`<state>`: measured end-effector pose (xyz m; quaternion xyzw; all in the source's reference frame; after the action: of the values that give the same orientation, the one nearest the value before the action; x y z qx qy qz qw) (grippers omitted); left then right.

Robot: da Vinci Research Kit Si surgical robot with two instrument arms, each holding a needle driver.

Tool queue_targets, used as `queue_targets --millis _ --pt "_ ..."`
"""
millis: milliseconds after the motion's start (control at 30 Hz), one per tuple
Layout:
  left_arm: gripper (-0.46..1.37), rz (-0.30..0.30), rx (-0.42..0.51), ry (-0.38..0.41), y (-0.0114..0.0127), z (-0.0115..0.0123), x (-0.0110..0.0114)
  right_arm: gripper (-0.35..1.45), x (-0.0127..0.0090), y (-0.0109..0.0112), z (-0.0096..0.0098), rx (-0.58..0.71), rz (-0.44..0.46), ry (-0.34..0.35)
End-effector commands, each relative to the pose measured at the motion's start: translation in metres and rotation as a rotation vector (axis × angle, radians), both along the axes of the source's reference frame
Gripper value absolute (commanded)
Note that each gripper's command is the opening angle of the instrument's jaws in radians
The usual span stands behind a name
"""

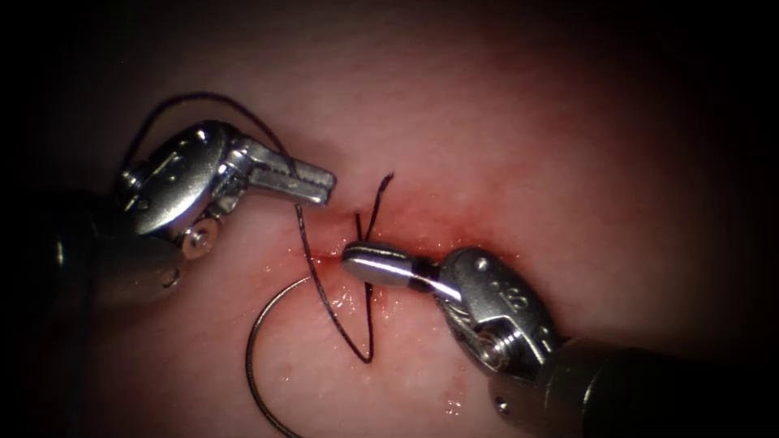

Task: Wound Closure
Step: Wrap the suture one time counter-clockwise around the right needle driver

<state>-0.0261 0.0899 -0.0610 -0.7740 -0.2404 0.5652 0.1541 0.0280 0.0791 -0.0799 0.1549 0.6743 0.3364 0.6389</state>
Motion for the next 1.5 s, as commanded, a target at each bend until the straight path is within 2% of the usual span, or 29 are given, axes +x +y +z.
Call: queue_targets --millis 33,100,167,333,567,667,867,1033,1333,1433,1500 --pt "-0.35 -0.017 0.006 -0.004 0.0001 0.0001 -0.0002 -0.35 0.0001 0.0001 0.0002 -0.012 -0.011 -0.008" --pt "-0.35 -0.054 0.005 -0.008 0.0005 0.0004 -0.0003 -0.35 0.0012 0.0 0.0002 -0.029 -0.042 -0.002" --pt "-0.35 -0.064 0.0 -0.008 0.0009 0.0009 -0.0005 -0.35 0.0016 0.0 -0.0001 -0.04 -0.052 0.007" --pt "-0.35 -0.062 -0.035 -0.006 0.0012 0.0035 -0.0003 -0.35 0.0022 -0.0001 -0.0011 -0.07 -0.08 0.029" --pt "-0.35 -0.094 -0.046 0.0 0.0 0.008 0.0 -0.35 0.0023 0.0003 -0.0016 -0.075 -0.066 0.059" --pt "-0.35 -0.093 -0.046 0.002 -0.0005 0.0089 0.0001 -0.35 0.002 0.0007 -0.0015 -0.08 -0.043 0.078" --pt "-0.35 -0.12 -0.037 0.001 -0.001 0.009 0.0 -0.35 0.0017 0.0019 -0.0019 -0.088 0.038 0.146" --pt "-0.35 -0.126 -0.032 0.002 -0.001 0.009 0.0 -0.35 0.0018 0.0025 -0.0022 -0.089 0.099 0.171" --pt "-0.35 -0.126 -0.056 0.001 -0.0012 0.0088 0.0005 -0.35 0.0014 0.0031 -0.0023 -0.021 0.221 0.186" --pt "-0.35 -0.152 -0.07 0.018 -0.0015 0.0084 0.0007 -0.35 0.001 0.0037 -0.0025 0.037 0.284 0.197" --pt "-0.35 -0.167 -0.074 0.029 -0.0018 0.0081 0.0008 -0.35 0.0007 0.0039 -0.0027 0.054 0.32 0.177"
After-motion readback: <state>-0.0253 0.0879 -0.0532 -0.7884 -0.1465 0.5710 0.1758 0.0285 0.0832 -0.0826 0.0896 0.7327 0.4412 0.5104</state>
